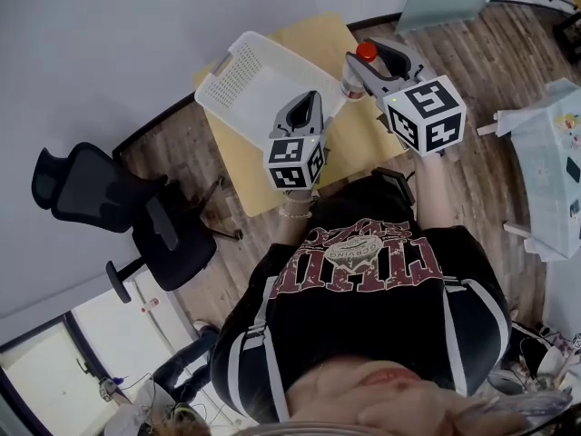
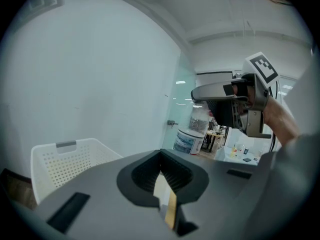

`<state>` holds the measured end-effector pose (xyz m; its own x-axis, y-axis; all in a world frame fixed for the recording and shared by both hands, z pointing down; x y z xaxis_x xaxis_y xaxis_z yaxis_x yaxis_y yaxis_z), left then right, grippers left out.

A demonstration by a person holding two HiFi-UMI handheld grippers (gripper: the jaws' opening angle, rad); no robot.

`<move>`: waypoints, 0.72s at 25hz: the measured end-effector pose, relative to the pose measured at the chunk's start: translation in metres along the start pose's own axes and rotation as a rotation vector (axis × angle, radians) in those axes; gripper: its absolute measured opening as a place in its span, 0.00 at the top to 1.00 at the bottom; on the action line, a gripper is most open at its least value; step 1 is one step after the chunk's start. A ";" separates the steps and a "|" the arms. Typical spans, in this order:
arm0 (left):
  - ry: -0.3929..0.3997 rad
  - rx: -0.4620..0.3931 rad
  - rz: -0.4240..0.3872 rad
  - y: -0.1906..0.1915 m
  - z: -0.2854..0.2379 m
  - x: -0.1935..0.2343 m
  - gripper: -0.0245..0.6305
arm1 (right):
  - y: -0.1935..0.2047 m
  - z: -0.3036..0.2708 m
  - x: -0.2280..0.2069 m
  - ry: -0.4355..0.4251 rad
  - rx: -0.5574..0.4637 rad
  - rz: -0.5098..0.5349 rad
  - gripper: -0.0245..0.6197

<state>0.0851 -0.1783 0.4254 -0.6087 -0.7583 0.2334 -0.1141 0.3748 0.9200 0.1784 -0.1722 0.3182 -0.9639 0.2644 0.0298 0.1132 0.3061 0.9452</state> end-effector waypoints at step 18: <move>0.036 0.041 -0.014 0.011 -0.019 -0.034 0.89 | 0.046 0.020 -0.041 0.058 0.056 -0.060 0.70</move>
<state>0.1192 -0.1589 0.4332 -0.5784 -0.7818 0.2329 -0.1545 0.3853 0.9097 0.2278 -0.1504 0.3544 -0.9816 0.1908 -0.0062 0.0663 0.3710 0.9263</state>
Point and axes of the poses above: the fingertips, and each gripper's own axes: z backward along the fingers, x to its left, y out of its underside, the point moved 1 cm from there along z, backward along the fingers, and after that the axes turned 3 degrees about x, right-handed, at the moved point
